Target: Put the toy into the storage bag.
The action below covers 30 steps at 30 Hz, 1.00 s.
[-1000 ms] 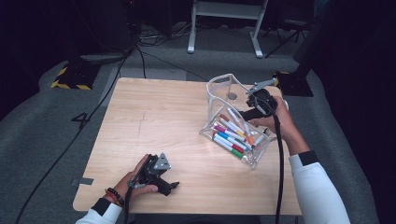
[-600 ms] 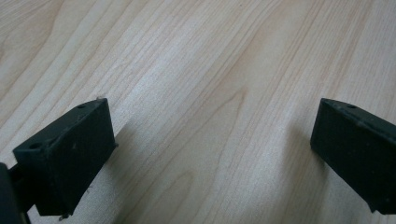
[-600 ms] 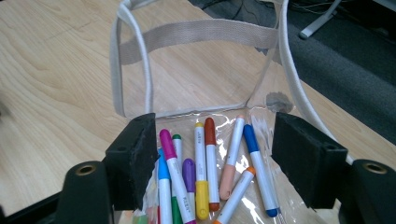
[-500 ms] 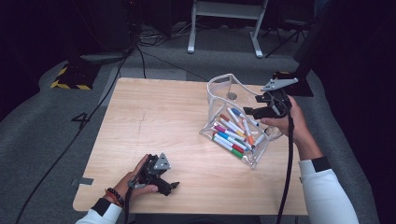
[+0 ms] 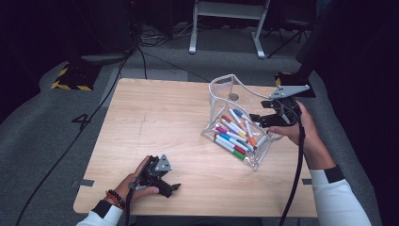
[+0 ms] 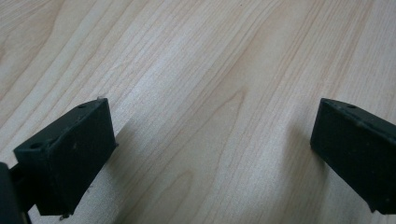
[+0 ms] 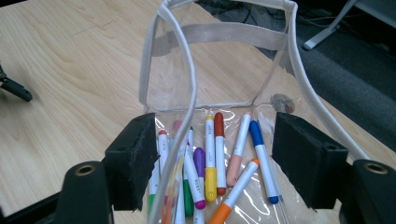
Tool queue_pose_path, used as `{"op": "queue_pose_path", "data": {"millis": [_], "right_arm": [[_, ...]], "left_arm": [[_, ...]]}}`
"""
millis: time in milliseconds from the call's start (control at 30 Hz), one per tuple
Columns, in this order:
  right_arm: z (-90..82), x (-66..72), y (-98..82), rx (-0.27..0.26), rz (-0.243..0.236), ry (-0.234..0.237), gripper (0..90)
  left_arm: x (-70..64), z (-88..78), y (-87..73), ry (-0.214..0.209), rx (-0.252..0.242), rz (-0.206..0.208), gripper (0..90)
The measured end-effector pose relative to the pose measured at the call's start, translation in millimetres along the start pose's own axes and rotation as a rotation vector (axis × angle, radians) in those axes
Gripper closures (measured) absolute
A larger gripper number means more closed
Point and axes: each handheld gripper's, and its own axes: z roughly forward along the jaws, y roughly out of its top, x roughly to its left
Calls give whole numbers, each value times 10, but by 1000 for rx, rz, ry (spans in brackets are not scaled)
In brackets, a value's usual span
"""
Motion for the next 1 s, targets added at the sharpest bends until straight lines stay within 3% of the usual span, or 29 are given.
{"op": "queue_pose_path", "data": {"millis": [433,767,1000], "right_arm": [[-323,146,-180,-27,-41,-1,306],[-471,193,-382,-16,-34,-26,305],[-588,224,-543,-51,-18,-16,303]], "left_arm": [[-1,0,-1,1,-2,0,2],[-2,-1,-4,3,-4,-1,3],[-3,-3,-5,4,-3,-3,3]]}}
